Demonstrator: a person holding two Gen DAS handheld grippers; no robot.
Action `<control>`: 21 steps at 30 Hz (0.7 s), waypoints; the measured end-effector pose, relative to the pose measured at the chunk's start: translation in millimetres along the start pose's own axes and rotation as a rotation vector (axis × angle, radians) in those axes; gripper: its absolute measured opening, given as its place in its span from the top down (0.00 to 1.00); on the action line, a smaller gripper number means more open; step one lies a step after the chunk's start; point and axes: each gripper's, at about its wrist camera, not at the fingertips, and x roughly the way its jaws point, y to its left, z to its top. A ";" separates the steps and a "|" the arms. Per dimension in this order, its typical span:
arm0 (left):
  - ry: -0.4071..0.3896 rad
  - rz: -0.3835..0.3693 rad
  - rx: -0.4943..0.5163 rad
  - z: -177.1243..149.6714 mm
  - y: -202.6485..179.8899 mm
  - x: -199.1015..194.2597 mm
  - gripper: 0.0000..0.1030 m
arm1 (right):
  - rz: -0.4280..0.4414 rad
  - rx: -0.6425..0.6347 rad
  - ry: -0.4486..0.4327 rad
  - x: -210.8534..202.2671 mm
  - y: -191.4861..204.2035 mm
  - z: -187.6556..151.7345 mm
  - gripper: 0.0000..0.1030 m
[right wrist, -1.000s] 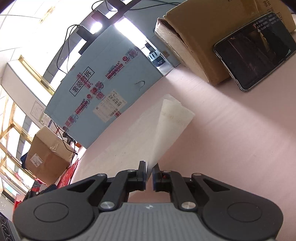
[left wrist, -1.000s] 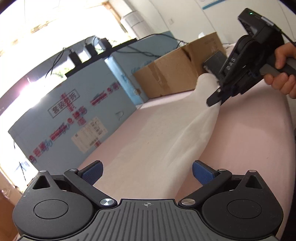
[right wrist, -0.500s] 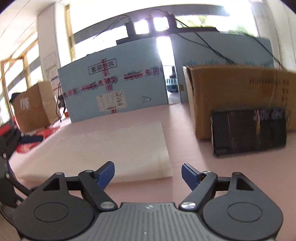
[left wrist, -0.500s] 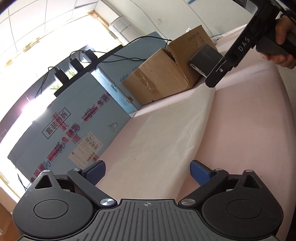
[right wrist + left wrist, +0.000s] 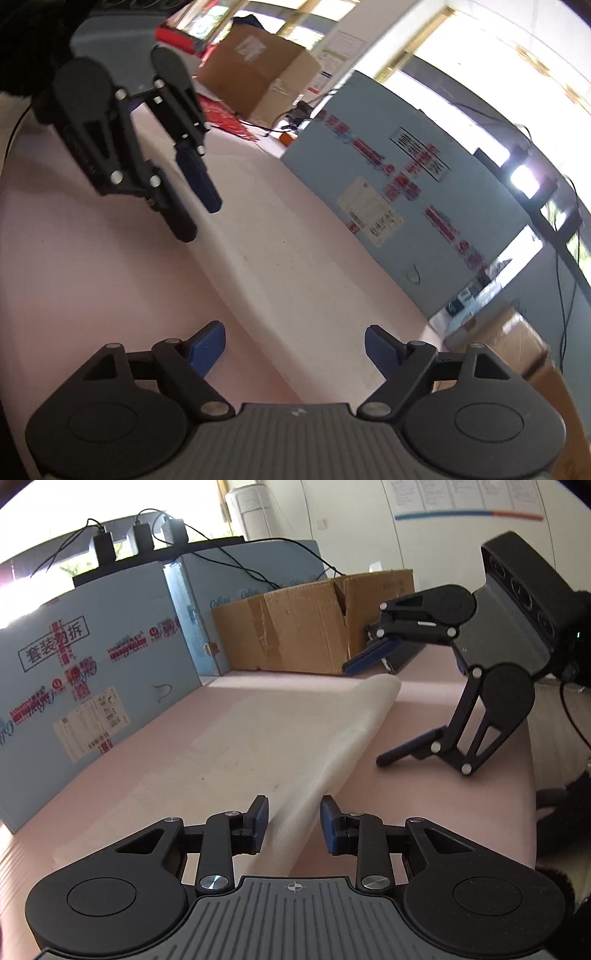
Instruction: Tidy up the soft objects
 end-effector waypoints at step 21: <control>0.094 -0.254 -0.307 -26.6 48.9 -14.4 0.87 | 0.543 0.406 0.108 7.8 -76.0 -27.3 0.81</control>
